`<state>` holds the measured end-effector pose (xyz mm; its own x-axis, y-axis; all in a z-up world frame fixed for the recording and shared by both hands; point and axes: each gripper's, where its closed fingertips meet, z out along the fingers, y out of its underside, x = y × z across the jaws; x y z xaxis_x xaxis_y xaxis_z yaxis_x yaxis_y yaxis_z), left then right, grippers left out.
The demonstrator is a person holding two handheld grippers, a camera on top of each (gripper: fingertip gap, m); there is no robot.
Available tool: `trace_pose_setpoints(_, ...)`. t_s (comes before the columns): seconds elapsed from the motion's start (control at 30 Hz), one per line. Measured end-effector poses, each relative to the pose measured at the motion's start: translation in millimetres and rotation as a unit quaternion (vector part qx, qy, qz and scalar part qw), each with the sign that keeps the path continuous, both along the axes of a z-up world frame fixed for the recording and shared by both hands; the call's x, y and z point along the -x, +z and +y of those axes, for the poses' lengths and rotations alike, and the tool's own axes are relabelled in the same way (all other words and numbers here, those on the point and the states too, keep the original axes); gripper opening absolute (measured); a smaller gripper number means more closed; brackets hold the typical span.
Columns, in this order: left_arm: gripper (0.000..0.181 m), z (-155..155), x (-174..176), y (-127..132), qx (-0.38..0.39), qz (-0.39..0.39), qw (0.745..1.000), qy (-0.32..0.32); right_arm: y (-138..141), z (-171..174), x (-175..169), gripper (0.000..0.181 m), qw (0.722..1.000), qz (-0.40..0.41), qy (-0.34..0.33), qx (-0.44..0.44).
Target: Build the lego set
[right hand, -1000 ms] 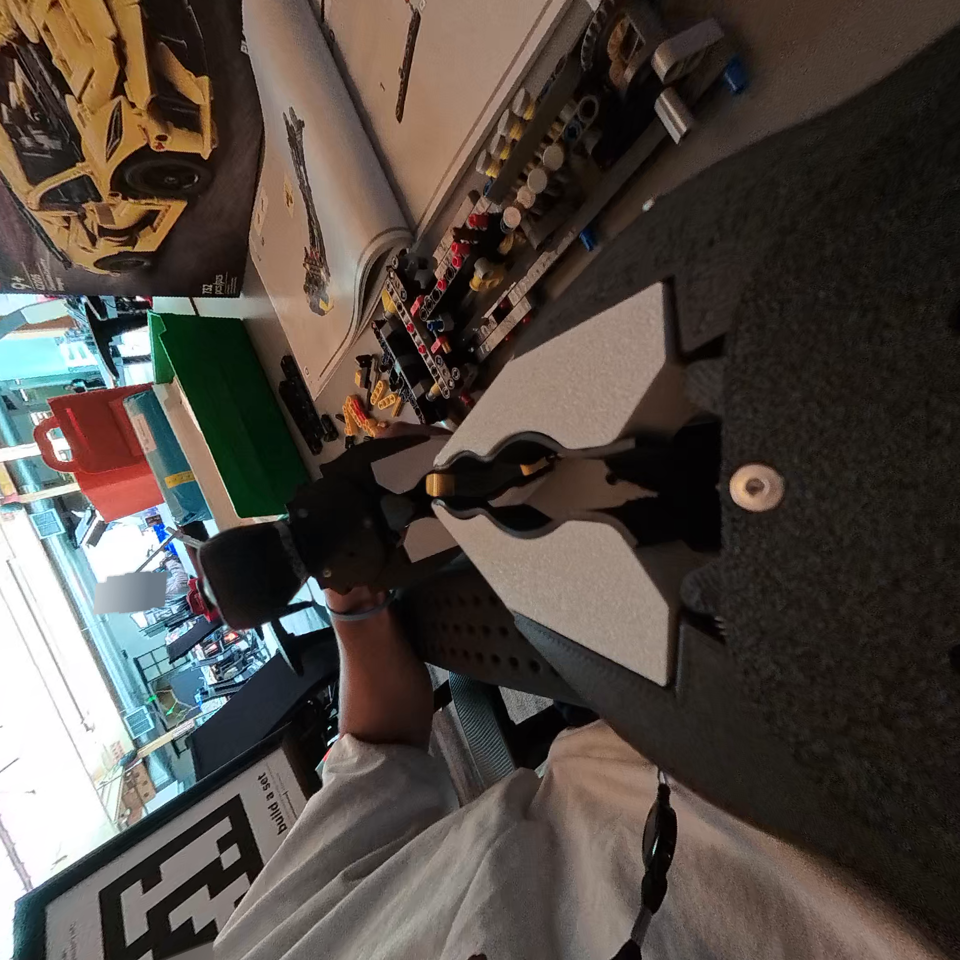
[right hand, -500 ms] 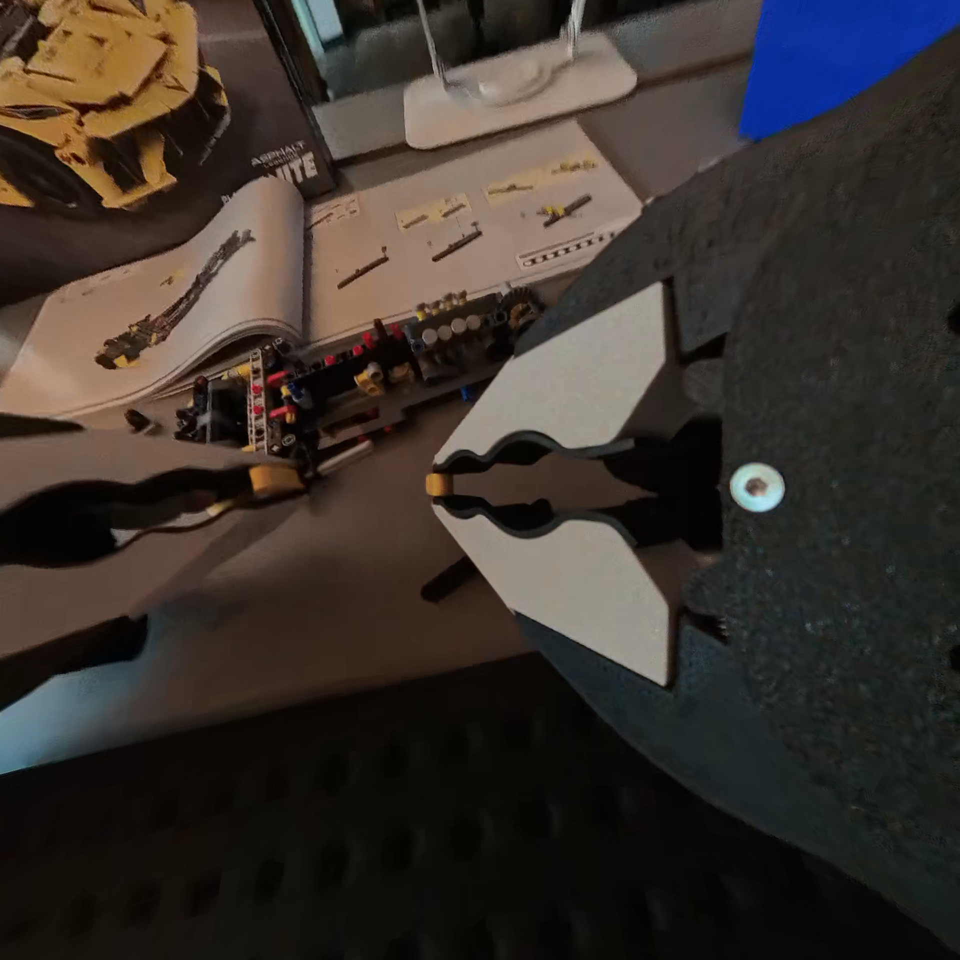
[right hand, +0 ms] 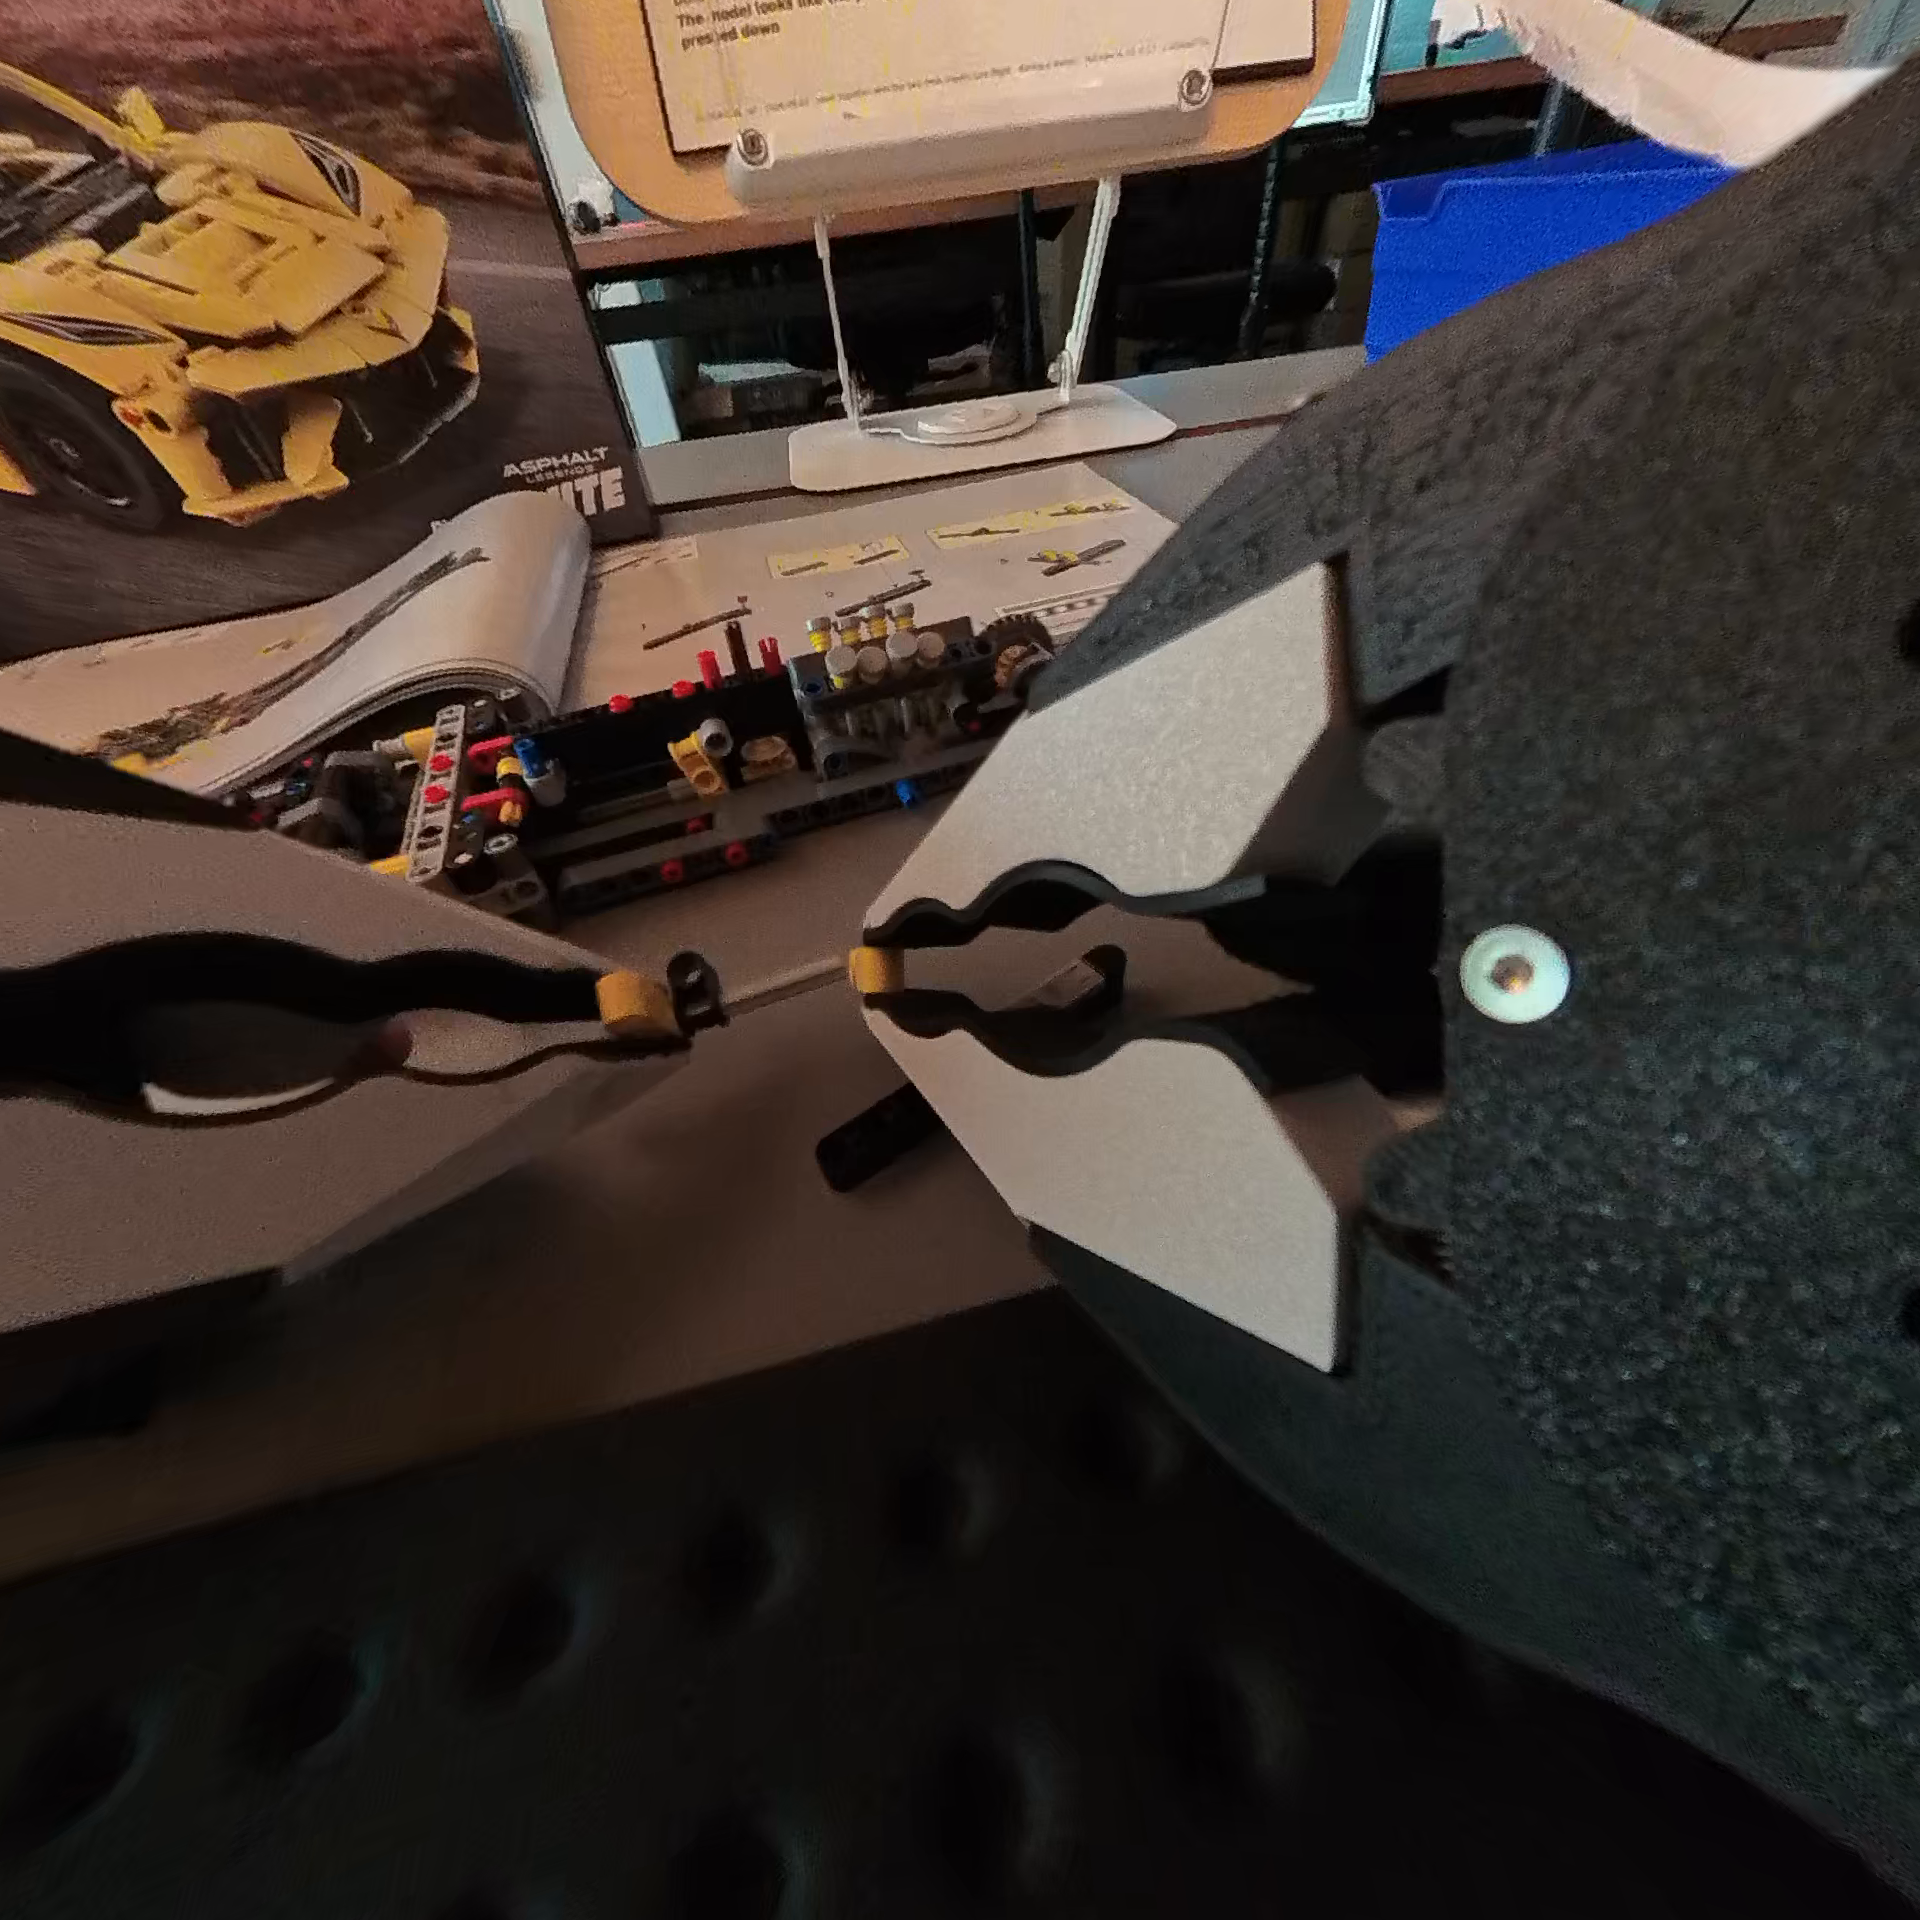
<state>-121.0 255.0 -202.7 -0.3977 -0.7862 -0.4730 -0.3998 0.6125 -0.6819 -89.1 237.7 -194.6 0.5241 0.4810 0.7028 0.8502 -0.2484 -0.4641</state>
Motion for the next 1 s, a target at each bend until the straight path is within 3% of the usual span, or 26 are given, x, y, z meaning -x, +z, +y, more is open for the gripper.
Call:
trace_pose_setpoints(0.47,0.006,4,1,0,-0.048,-0.006,0.999,-0.006,0,0,4,0.008,0.999,-0.037,0.020,-0.010)
trace_pose_setpoints(0.57,0.006,5,2,5,-0.042,-0.011,0.999,-0.007,12,3,2,0.008,0.999,-0.012,0.029,-0.027)
trace_pose_setpoints(0.63,0.006,10,0,25,0.008,-0.040,0.999,0.002,46,17,-4,0.008,0.996,0.064,0.035,-0.057)
trace_pose_setpoints(0.7,0.006,29,-6,63,0.105,-0.092,0.990,0.028,118,40,-8,0.008,0.972,0.187,0.063,-0.125)
trace_pose_setpoints(0.77,0.006,55,-11,119,0.236,-0.145,0.960,0.042,200,59,1,0.007,0.915,0.345,0.143,-0.155)
trace_pose_setpoints(0.83,0.006,70,-12,182,0.328,-0.177,0.928,0.003,258,73,10,0.006,0.853,0.457,0.228,-0.106)
trace_pose_setpoints(0.9,0.006,86,-17,230,0.371,-0.171,0.913,-0.022,288,97,3,0.007,0.847,0.472,0.237,-0.064)
trace_pose_setpoints(1.0,0.006,124,-23,261,0.319,-0.158,0.934,0.003,311,115,-3,0.007,0.861,0.445,0.245,-0.029)
